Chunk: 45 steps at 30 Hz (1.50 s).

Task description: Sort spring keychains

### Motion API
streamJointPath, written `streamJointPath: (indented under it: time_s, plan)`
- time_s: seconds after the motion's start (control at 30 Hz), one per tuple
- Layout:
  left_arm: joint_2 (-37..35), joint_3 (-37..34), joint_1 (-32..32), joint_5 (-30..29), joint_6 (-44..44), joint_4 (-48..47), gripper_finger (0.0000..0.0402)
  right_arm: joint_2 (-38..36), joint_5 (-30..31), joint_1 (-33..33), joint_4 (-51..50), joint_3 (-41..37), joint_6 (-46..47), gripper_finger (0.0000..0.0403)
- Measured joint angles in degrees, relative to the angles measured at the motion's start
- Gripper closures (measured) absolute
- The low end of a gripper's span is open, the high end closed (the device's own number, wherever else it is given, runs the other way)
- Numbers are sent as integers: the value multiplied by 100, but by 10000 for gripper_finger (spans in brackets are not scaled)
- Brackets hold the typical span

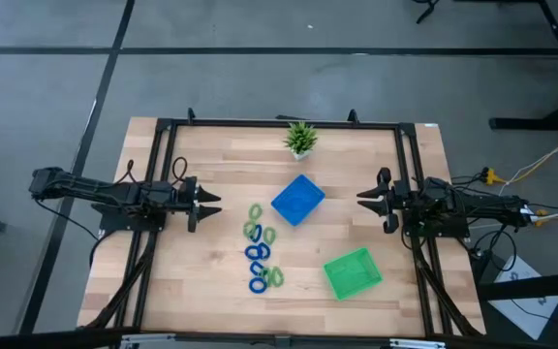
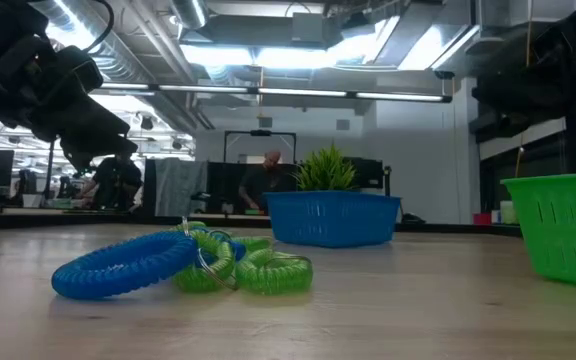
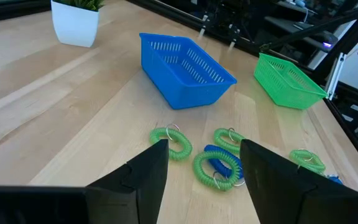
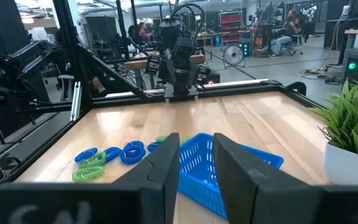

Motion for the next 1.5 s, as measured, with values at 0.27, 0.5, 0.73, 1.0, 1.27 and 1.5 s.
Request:
streamJointPath:
  time_s: [0.27, 0.5, 0.73, 1.0, 1.27, 1.5]
  plan:
    - [-2, -1, -1, 0, 1, 1, 208, 1, 0, 0, -1, 1, 0, 305]
    - [-2, -1, 0, -1, 1, 2, 208, 85, 1, 1, -533, 534, 1, 305]
    - [-2, -1, -1, 0, 1, 0, 208, 899, -1, 2, -2141, 1911, 1, 305]
    - [-2, -1, -1, -1, 1, 2, 208, 2732, -1, 2, -3012, 3310, 1, 305]
    - [-2, 1, -1, 0, 0, 0, 208, 4860, 12, 135, -3013, 4114, 1, 305]
    - [-2, -1, -1, -1, 0, 0, 208, 6518, 4, 646, -2731, 4682, -1, 305]
